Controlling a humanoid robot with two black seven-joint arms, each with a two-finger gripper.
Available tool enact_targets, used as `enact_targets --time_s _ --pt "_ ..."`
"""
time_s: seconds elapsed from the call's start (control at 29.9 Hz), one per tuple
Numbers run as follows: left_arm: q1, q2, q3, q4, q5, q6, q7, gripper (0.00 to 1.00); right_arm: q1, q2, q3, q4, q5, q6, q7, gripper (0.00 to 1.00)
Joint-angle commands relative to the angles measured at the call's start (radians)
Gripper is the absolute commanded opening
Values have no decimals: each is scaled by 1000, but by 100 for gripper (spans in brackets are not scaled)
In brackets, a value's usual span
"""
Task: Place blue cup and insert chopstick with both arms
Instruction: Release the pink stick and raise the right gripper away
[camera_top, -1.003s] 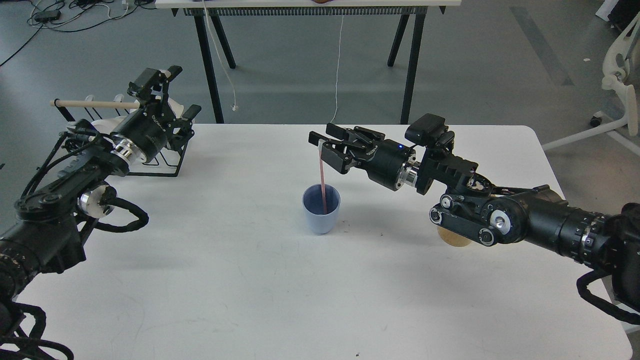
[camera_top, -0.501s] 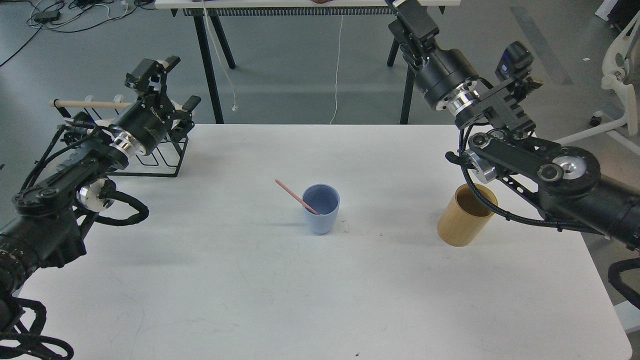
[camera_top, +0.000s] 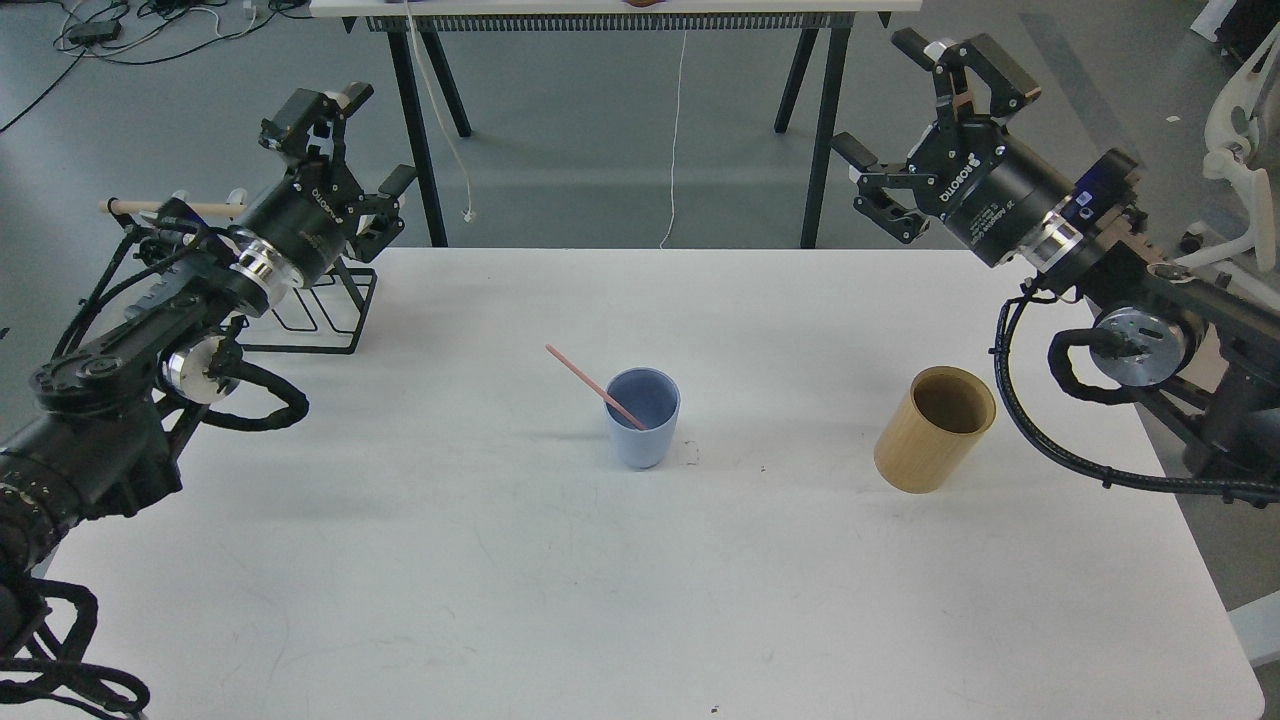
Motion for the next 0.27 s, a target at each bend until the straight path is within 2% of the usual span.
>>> enact_targets --time_s 0.0,0.23 --pt "2 7 -1 -28 -1 0 0 98 -7 1 2 -38 -1 2 0 99" --pt "5 21 1 -28 -1 0 0 98 -16 4 -2 -64 -1 -40 0 99"
